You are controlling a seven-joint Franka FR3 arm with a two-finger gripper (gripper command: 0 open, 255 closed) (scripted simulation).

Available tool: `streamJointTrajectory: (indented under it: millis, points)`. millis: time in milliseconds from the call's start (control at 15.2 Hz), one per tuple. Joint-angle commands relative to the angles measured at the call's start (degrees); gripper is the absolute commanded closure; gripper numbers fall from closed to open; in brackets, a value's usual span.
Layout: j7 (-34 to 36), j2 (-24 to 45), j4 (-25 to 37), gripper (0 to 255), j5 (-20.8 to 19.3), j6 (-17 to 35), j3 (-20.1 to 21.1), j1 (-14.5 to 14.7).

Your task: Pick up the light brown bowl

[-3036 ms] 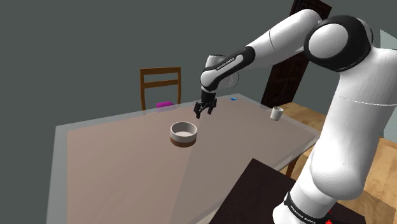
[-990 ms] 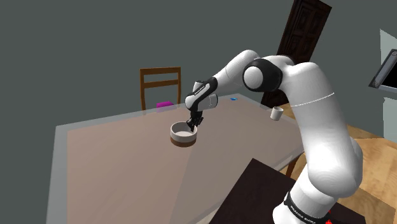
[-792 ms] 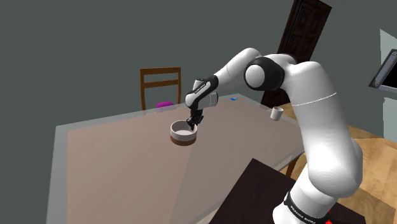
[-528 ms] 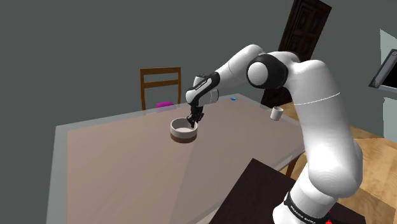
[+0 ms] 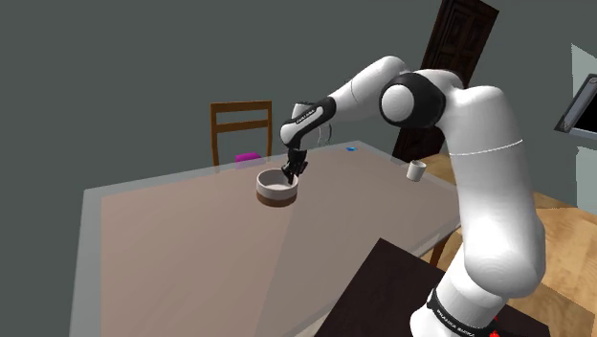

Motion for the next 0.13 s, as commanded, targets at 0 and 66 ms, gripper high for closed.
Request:
streamJointTrajectory:
  millis: [0, 66]
  points:
    - [0.0, -0.5, 0.2, 255, -0.1, -0.6, -0.1, 0.0]
    - [0.0, -0.5, 0.2, 255, -0.1, -0.6, -0.1, 0.0]
